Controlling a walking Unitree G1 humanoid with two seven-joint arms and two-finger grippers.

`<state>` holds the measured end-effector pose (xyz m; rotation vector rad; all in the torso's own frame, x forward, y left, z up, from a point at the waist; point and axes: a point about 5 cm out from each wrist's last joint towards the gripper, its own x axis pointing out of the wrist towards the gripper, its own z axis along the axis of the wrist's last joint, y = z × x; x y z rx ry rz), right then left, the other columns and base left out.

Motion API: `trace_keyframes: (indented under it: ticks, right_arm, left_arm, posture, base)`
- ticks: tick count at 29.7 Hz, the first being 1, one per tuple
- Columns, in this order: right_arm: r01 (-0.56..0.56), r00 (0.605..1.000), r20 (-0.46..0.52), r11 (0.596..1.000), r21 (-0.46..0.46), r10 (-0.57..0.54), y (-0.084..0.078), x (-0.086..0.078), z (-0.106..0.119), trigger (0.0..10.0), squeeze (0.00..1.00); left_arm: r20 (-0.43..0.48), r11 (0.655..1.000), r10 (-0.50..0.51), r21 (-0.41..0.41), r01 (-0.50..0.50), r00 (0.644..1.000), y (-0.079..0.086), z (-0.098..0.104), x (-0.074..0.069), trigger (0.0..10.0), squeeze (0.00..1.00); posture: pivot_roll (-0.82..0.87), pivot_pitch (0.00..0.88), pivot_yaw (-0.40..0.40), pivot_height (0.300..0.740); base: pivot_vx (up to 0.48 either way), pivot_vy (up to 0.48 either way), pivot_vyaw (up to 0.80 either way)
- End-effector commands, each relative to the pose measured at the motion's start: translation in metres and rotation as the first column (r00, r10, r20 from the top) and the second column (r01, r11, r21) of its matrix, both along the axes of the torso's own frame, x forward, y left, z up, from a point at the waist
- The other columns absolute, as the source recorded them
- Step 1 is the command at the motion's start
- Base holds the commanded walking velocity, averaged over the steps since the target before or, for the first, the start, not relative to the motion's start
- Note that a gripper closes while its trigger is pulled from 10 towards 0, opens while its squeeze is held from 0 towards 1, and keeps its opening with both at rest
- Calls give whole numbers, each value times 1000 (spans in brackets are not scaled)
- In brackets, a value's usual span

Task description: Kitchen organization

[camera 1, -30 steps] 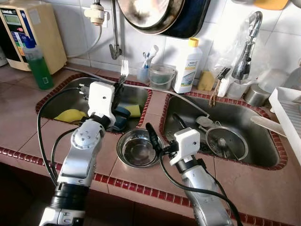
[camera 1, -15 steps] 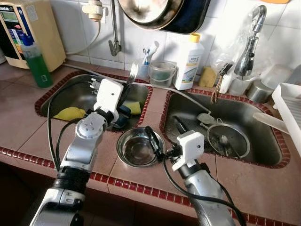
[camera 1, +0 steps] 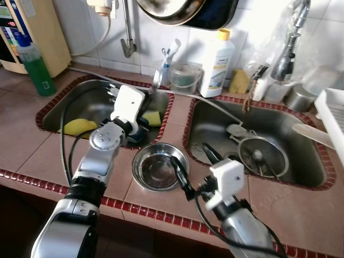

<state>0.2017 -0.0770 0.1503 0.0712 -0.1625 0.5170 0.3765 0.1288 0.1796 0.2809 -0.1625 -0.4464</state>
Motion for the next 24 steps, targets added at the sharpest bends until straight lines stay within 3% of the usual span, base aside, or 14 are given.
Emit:
trace_keyframes:
  ticks: [1,10,24]
  right_arm:
    - [-6,1000,-6,1000,2,6,-1,-6,5,10000,0]
    - [26,998,-60,1000,-4,-26,-9,-29,12,10000,0]
    - [7,991,-136,1000,27,-3,-10,-53,23,10000,0]
  left_arm:
    - [26,999,-29,25,29,999,-6,8,4,10000,0]
    - [34,999,8,44,-10,999,6,17,14,10000,0]
    - [32,997,31,74,-33,999,13,16,19,10000,0]
  posture:
    - [-320,192,-12,732]
    - [-356,257,-19,732]
    - [-368,313,-23,732]
  base:
    - [0,0,0]
    - [0,0,0]
    - [0,0,0]
